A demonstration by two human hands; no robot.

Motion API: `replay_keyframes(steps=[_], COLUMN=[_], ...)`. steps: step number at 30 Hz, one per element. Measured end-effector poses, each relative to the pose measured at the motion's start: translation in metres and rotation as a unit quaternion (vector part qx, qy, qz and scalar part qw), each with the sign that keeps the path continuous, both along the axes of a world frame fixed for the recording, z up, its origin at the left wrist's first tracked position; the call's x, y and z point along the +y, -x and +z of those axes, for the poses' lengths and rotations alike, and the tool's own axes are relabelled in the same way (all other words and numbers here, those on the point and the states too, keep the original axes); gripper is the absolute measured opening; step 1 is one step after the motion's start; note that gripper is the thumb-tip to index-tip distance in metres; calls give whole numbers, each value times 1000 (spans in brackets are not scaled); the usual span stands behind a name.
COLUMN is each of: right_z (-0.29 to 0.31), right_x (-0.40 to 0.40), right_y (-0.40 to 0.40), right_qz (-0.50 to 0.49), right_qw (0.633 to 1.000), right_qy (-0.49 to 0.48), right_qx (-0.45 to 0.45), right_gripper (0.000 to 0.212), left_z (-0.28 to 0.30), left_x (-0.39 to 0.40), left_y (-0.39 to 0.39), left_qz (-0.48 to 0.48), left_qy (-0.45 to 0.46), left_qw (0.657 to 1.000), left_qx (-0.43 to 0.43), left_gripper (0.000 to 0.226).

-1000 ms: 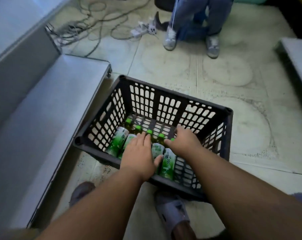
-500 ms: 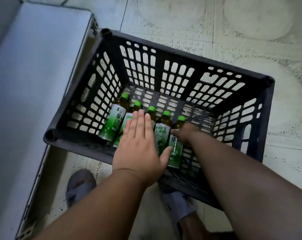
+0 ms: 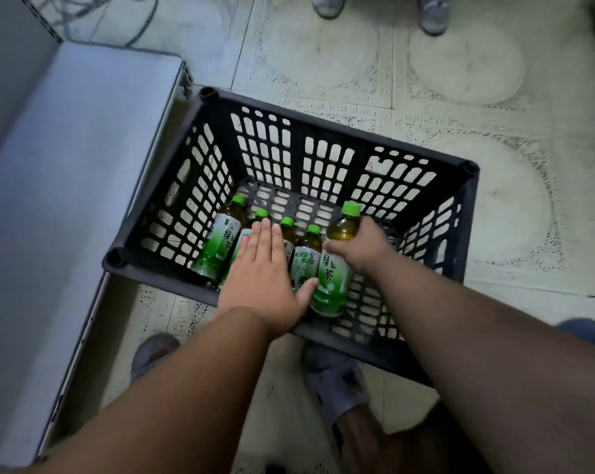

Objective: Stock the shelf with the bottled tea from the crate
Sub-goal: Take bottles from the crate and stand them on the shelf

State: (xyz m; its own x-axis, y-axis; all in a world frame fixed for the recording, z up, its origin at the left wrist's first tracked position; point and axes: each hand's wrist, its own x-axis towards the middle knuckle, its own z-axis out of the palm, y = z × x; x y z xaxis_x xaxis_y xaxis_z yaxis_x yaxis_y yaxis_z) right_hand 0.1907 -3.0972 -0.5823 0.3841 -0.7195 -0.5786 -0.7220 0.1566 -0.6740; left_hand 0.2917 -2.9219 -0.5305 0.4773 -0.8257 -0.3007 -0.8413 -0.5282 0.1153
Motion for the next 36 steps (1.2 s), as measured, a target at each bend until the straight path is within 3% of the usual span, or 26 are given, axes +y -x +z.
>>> replay_keyframes(steps=[4,9,17,21,26,32,36], right_z=[95,213,376,426,435,389,369], right_x=[11,64,199,267,324,373,400], right_y=[2,-11,-68,-93,-156,-273,-332], right_qz=[60,143,329,406,463,518,525], right_qw=[992,957,855,804,767,732,733], right_qy=[58,150,199,209,194,170,141], right_qx=[-99,-205,-348,-381,-401,-409,-410], right_gripper=[67,68,59,59,56,53,54], left_z=[30,114,256,297,299,247,214], left_x=[13,66,199,264,323,373,393], left_y=[5,3,-24,-32,-70,-154,-191], left_qz=[58,192,259,298,346,447,534], left_qy=[81,264,361,407,431,375,313], left_qw=[986,910,877,850,818,810,786], left_qx=[136,256,182,152,162,54,3], left_gripper=[101,83,92,77,82,122,114])
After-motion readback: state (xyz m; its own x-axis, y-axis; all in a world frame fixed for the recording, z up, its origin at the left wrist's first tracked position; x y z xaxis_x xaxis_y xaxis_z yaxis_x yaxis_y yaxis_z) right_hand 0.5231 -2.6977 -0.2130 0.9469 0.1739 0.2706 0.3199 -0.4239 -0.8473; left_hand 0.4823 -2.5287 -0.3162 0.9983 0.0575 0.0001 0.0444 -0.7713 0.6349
